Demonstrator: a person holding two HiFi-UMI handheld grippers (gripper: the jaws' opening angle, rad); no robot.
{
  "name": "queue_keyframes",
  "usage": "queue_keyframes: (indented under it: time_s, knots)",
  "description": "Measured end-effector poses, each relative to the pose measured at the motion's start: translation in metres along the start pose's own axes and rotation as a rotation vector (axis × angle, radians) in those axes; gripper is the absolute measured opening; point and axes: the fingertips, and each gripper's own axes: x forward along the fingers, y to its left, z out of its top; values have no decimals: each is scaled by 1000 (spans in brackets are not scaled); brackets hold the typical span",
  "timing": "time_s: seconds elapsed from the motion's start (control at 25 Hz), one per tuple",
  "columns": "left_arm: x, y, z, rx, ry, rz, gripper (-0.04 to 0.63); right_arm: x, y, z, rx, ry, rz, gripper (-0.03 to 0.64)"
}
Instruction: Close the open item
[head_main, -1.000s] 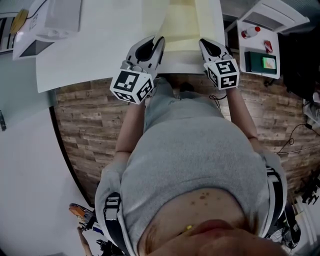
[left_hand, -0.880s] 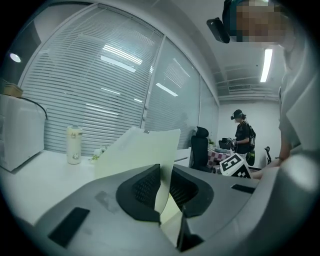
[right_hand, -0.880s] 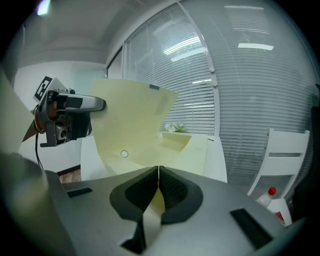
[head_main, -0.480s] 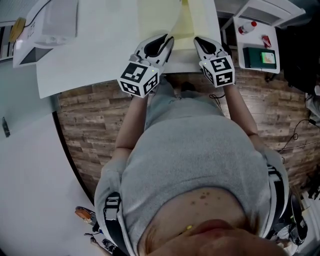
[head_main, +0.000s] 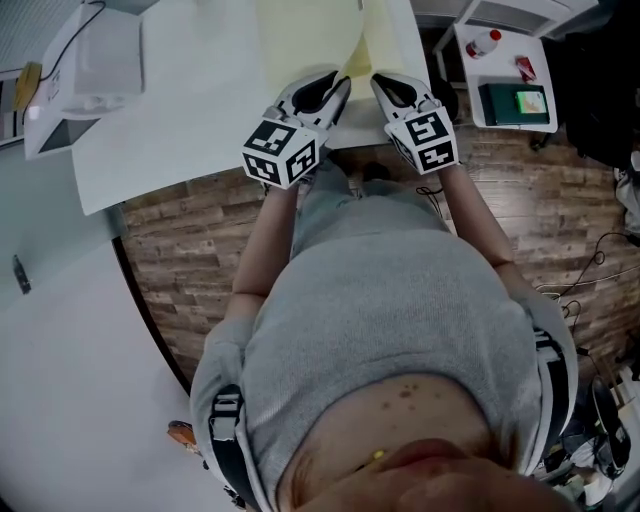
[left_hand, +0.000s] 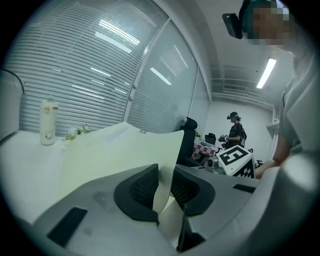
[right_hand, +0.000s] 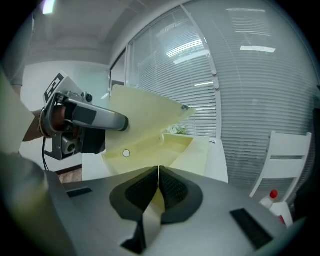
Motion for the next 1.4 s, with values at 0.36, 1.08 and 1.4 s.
queue_keyframes:
  time_s: [0.36, 1.08, 1.4]
  knots:
    - [21, -1, -14, -29, 55, -38, 58, -2, 1, 2, -16, -33, 14, 64]
    - [42, 0, -41, -46, 222, -43, 69, -44, -46, -6, 34, -153, -95, 64]
    - [46, -1, -47, -35, 287, -55, 72, -56, -51, 8, 28, -201, -132, 64]
